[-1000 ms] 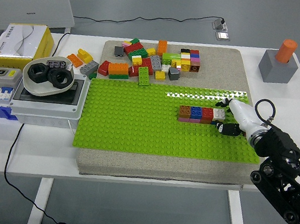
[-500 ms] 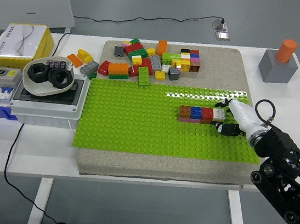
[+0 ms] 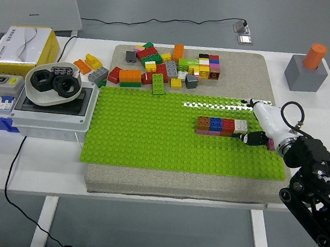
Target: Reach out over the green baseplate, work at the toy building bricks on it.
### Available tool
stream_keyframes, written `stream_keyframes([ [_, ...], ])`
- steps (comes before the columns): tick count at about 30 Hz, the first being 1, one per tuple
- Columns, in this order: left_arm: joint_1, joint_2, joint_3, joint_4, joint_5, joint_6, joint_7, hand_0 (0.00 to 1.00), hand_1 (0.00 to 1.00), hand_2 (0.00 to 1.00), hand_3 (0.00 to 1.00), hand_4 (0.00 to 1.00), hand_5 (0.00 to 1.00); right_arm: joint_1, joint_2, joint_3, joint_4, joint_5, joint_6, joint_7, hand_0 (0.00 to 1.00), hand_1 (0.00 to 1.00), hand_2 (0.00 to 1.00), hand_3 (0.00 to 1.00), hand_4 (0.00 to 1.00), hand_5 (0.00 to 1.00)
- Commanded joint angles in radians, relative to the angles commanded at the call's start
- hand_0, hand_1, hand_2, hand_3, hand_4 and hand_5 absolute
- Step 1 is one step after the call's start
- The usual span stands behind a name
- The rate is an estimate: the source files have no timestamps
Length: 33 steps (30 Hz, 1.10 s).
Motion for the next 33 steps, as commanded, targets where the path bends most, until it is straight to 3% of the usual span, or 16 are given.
stream_keyframes([
  [3,0.001,0.000,0.000,-0.001,-0.003,0.001,0.000,0.783,0.725,0.640,0.474,0.664,0.379,-0.020,-0.013,0.009,0.037,-0.017,-0.027,0.017,0.851,0.851,0.915,0.954,0.998,0.318],
  [4,0.001,0.000,0.000,-0.001,-0.004,0.002,-0.001,0.784,0.726,0.639,0.474,0.663,0.378,-0.030,-0.019,0.013,0.050,-0.017,-0.041,0.026,0.870,0.881,0.929,0.882,0.998,0.440],
  [9,0.003,0.000,-0.003,-0.004,-0.014,0.006,-0.004,0.784,0.726,0.639,0.474,0.663,0.378,-0.078,-0.051,0.013,0.107,-0.020,-0.123,0.073,0.870,0.881,0.929,0.882,0.998,0.440],
  [10,0.003,0.000,-0.003,-0.004,-0.015,0.007,-0.004,0.783,0.726,0.640,0.474,0.663,0.379,-0.085,-0.052,0.011,0.111,-0.022,-0.138,0.079,0.864,0.878,0.899,0.558,0.998,0.652],
  [13,0.003,0.001,-0.004,-0.005,-0.019,0.008,-0.007,0.783,0.726,0.640,0.474,0.663,0.379,-0.101,-0.047,0.011,0.111,-0.025,-0.174,0.091,0.864,0.878,0.899,0.558,0.998,0.652],
  [15,0.004,0.001,-0.005,-0.006,-0.021,0.010,-0.008,0.783,0.726,0.640,0.474,0.663,0.379,-0.106,-0.041,0.012,0.106,-0.026,-0.184,0.092,0.864,0.878,0.899,0.558,0.998,0.652],
  [16,0.004,0.001,-0.006,-0.006,-0.021,0.010,-0.009,0.783,0.726,0.640,0.474,0.663,0.378,-0.108,-0.039,0.012,0.102,-0.027,-0.190,0.093,0.864,0.877,0.893,0.513,0.998,0.709],
  [21,0.004,0.001,-0.006,-0.006,-0.022,0.011,-0.012,0.783,0.726,0.640,0.474,0.663,0.378,-0.109,-0.027,0.000,0.071,-0.027,-0.204,0.093,0.864,0.877,0.893,0.513,0.998,0.709],
  [22,0.004,0.001,-0.006,-0.006,-0.022,0.011,-0.012,0.783,0.726,0.640,0.470,0.663,0.379,-0.109,-0.025,-0.002,0.063,-0.027,-0.206,0.093,0.867,0.878,0.893,0.552,0.998,0.713],
  [27,0.004,-0.001,-0.005,-0.006,-0.023,0.012,-0.014,0.783,0.726,0.640,0.470,0.663,0.379,-0.113,-0.011,-0.005,0.026,-0.027,-0.217,0.099,0.867,0.878,0.893,0.552,0.998,0.713],
  [28,0.004,-0.001,-0.005,-0.006,-0.023,0.012,-0.014,0.783,0.726,0.639,0.471,0.663,0.379,-0.114,-0.008,-0.005,0.021,-0.027,-0.219,0.100,0.867,0.877,0.897,0.601,0.998,0.707],
  [33,0.004,-0.002,-0.003,-0.005,-0.022,0.012,-0.014,0.783,0.726,0.639,0.471,0.663,0.379,-0.115,0.000,0.001,0.000,-0.027,-0.226,0.103,0.867,0.877,0.897,0.601,0.998,0.707],
])
